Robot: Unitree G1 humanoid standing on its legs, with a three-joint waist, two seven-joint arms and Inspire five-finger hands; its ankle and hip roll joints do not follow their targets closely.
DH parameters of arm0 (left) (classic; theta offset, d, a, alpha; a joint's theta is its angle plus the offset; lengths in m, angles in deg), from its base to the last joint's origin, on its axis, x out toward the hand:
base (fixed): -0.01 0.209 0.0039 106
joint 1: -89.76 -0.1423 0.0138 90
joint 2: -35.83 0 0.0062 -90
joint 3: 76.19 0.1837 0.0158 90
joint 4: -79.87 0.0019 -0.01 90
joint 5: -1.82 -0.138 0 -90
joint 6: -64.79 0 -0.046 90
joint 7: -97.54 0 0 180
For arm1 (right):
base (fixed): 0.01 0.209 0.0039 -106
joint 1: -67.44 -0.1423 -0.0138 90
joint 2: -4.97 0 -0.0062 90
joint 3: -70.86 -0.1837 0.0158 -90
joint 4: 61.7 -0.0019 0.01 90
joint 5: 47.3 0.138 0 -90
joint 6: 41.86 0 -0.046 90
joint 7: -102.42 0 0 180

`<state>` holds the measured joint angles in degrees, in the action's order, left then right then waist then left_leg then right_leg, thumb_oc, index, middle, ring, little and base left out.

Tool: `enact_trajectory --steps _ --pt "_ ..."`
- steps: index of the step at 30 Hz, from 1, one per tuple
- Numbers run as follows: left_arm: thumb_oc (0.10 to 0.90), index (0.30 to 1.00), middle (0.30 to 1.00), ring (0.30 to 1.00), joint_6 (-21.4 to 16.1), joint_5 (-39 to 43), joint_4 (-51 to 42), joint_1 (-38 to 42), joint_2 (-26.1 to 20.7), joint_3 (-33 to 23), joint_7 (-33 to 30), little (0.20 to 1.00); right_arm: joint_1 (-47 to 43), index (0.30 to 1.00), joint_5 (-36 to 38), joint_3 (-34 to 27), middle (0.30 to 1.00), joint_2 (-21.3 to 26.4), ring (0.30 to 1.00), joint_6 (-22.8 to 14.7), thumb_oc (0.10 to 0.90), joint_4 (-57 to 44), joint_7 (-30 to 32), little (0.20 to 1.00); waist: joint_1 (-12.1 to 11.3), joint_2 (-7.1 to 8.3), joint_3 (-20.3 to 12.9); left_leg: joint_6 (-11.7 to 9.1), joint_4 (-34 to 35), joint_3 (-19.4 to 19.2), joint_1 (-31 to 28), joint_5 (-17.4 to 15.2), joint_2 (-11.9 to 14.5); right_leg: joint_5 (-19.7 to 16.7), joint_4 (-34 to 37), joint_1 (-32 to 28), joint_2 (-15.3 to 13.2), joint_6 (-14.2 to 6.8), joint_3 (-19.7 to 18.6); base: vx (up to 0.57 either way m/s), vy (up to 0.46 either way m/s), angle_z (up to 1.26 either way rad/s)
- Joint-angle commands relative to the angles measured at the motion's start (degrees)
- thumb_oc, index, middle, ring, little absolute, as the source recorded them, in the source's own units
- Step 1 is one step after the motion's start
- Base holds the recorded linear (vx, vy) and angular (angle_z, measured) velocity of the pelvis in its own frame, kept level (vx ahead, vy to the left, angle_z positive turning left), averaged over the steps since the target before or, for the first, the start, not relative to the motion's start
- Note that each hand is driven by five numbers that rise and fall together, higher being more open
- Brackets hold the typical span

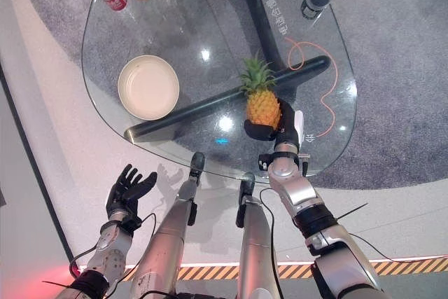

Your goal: Pick up the fruit to the plate

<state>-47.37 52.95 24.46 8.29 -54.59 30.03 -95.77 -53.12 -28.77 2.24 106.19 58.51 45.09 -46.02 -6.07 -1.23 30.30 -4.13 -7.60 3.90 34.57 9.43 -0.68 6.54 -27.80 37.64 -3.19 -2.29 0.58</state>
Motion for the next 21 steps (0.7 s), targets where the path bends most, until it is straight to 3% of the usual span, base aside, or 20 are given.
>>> enact_trajectory --steps 1,5,9,21 --pt "0.8 0.9 0.9 0.9 -5.4 -0.2 -6.9 -2.3 -1.5 -2.1 -1.6 0.9 -1.9 0.3 -6.4 -2.5 0.3 2.2 0.3 -6.4 0.1 -12.4 -3.5 0.2 1.9 0.39 -0.5 4.7 -7.4 -1.3 -3.6 -10.0 -6.3 -7.3 13.1 -5.7 1.5 -2.0 2.2 -0.01 -0.04 -0.1" --pt "0.8 0.9 0.9 0.9 -5.7 -0.4 -11.7 -2.2 -2.5 -3.1 0.3 0.9 -0.9 0.3 -8.2 -1.9 0.3 2.7 0.3 -7.2 0.1 -16.4 -9.0 0.2 2.1 0.48 -0.5 4.5 -7.3 -1.4 -4.8 -10.0 -6.2 -7.1 13.5 -7.3 1.5 -1.9 2.2 -0.01 -0.034 -0.07" --pt "0.8 0.9 0.9 0.9 -3.0 -0.7 -17.7 -2.0 -3.7 -2.8 2.3 0.9 -0.5 0.3 -8.9 -1.4 0.3 3.7 0.3 -8.6 0.1 -19.6 -13.2 0.2 2.0 0.48 -0.5 4.5 -7.0 -1.2 -5.9 -10.0 -6.2 -6.9 13.9 -8.8 1.4 -1.9 2.5 -0.01 -0.028 0.01" --pt "0.8 0.9 0.9 0.9 3.0 11.8 -31.3 -1.2 -6.1 1.9 16.8 0.9 -3.1 0.3 -10.4 1.3 0.3 5.0 0.3 -12.8 0.1 -27.5 -20.5 0.2 2.5 -0.42 -0.5 5.0 -6.5 -1.5 -7.1 -9.9 -6.2 -7.1 14.6 -10.2 1.7 -2.1 1.6 0.0 0.0 0.0"
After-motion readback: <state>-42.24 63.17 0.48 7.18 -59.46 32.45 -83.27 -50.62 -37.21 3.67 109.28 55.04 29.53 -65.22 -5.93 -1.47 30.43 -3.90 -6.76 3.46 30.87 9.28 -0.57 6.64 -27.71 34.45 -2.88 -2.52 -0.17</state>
